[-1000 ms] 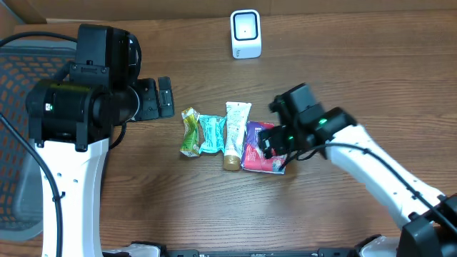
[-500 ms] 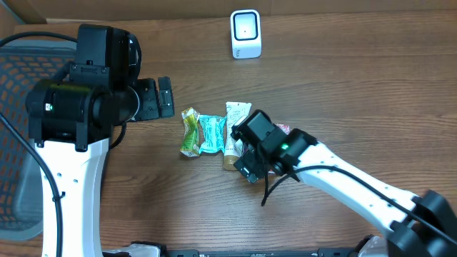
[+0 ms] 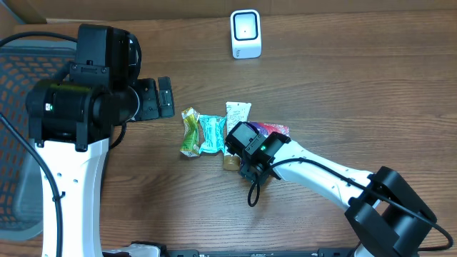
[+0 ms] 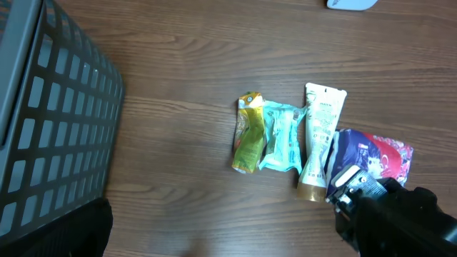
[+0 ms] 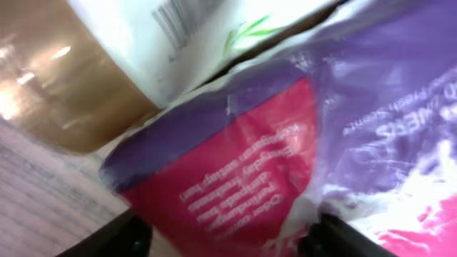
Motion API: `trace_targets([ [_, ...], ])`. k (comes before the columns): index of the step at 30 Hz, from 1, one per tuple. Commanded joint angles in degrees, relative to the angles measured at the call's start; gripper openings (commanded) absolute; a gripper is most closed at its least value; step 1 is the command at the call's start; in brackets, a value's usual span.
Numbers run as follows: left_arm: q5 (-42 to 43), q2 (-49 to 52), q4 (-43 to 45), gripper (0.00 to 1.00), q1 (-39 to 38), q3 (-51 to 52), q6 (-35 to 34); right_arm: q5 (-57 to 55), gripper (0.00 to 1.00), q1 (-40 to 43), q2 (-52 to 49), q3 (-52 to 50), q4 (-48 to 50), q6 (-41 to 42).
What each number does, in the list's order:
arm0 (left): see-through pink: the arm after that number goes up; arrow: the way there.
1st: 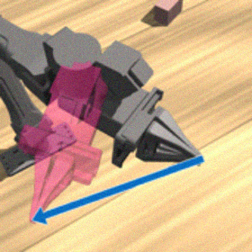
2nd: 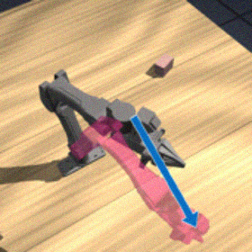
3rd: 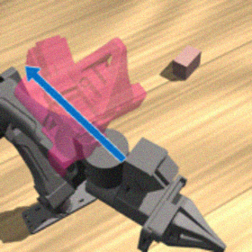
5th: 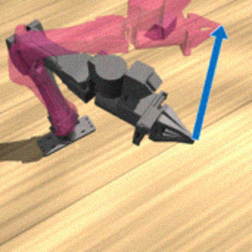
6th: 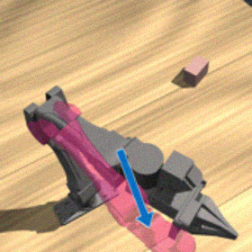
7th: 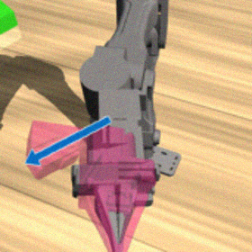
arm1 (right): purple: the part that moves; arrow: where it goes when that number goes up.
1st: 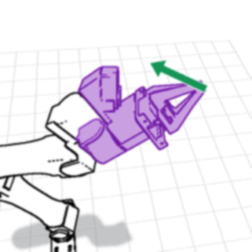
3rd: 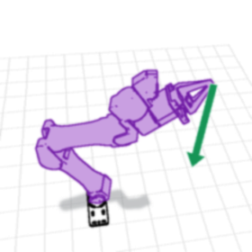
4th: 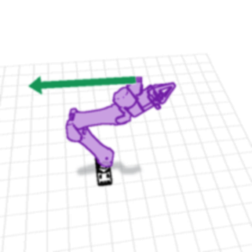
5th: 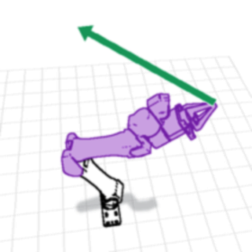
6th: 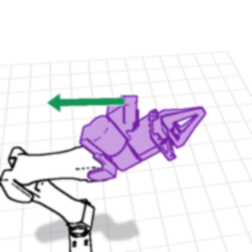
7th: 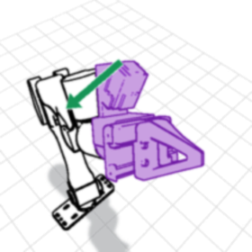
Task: Scan the item barcode
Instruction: 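Grasp the red-purple shower pack with the right gripper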
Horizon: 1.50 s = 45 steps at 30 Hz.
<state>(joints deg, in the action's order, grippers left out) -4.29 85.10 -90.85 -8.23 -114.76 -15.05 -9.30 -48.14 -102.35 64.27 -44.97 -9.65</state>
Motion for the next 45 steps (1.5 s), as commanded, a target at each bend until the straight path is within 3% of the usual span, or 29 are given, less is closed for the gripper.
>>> trace_targets([
  [1, -0.1, -0.1, 0.1, 0.99, 0.0, -0.1, -0.8, -1.4, 0.52, -0.4, -1.0, -0.2, 1.1, 1.3],
  [3, -0.1, -0.1, 0.1, 1.00, 0.0, -0.1, -0.8, -1.1, 0.45, -0.4, -1.0, -0.2, 0.9, 1.3],
  [5, -0.1, -0.1, 0.1, 1.00, 0.0, -0.1, -0.8, -1.1, 0.21, -0.4, -1.0, -0.2, 0.7, 1.3],
  [6, -0.1, -0.1, 0.0, 1.00, 0.0, -0.1, -0.8, -1.1, 0.04, -0.4, -1.0, -0.2, 0.7, 1.3],
  [15, -0.1, -0.1, 0.1, 0.99, 0.0, -0.1, -0.8, 3.2, 0.04, 0.5, 1.9, 11.5, -9.9, 6.4],
  [19, -0.1, -0.1, 0.1, 1.00, 0.0, -0.1, -0.8, 16.9, 0.04, 3.9, 5.5, 19.6, -15.5, 6.4],
  [22, -0.1, -0.1, 0.1, 1.00, 0.0, -0.1, -0.8, 33.5, 0.04, 9.0, 8.0, 20.9, -15.0, 6.5],
  [26, -0.1, -0.1, 0.1, 1.00, 0.0, -0.1, -0.8, 60.2, 0.04, 19.5, 8.0, 20.7, -16.2, 6.9],
  [29, -0.1, -0.1, 0.0, 1.00, 0.0, -0.1, -0.8, 72.2, 0.04, 27.0, 7.9, 19.6, -17.6, 7.2],
  [32, -0.1, -0.1, 0.1, 1.00, 0.0, -0.1, -0.8, 76.8, 0.04, 32.7, 7.9, 17.3, -17.2, 12.5],
  [36, -0.1, -0.1, 0.1, 1.00, 0.0, -0.1, -0.8, 85.4, 0.03, 36.9, 7.9, 12.6, -14.9, 13.2],
  [45, -0.1, -0.1, 0.0, 1.00, 0.0, -0.1, -0.8, 86.2, 0.04, 38.5, 7.5, 0.6, -0.7, 18.9],
])
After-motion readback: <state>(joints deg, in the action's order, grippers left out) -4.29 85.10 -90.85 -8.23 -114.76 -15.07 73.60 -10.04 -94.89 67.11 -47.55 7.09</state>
